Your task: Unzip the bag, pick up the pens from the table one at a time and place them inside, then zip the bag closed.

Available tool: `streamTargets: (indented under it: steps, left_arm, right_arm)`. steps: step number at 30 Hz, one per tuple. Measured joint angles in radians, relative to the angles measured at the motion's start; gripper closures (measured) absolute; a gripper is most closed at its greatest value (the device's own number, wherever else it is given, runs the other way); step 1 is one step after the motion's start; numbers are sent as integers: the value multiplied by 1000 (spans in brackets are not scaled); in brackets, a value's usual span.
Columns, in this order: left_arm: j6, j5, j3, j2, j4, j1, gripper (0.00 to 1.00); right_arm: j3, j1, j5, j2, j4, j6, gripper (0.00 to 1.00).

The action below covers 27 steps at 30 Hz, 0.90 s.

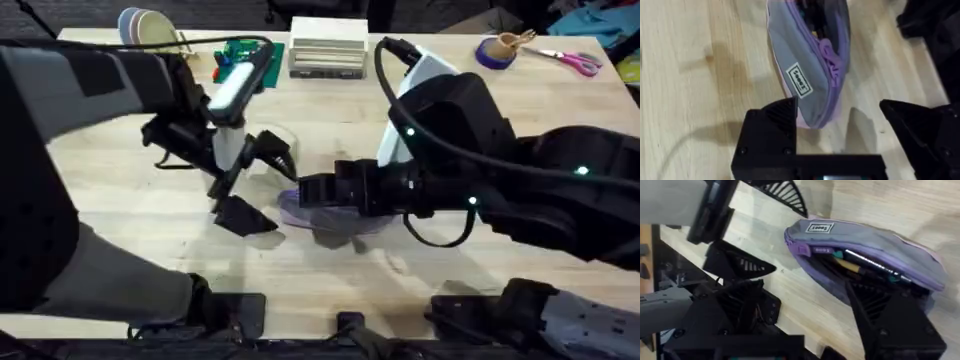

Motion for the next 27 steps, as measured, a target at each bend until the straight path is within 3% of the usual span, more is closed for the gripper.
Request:
streamTargets:
  steps: [8,14,27]
  left_arm:
    - [0,-1,161,0,-165,142,8]
    - [4,-30,214,0,-199,232,7]
    - [80,-59,214,0,-223,243,6]
  right_arm:
    - [0,0,0,0,0,0,4]
    - [0,0,1,0,0,3,4]
    - [0,0,35,54,28,3,4]
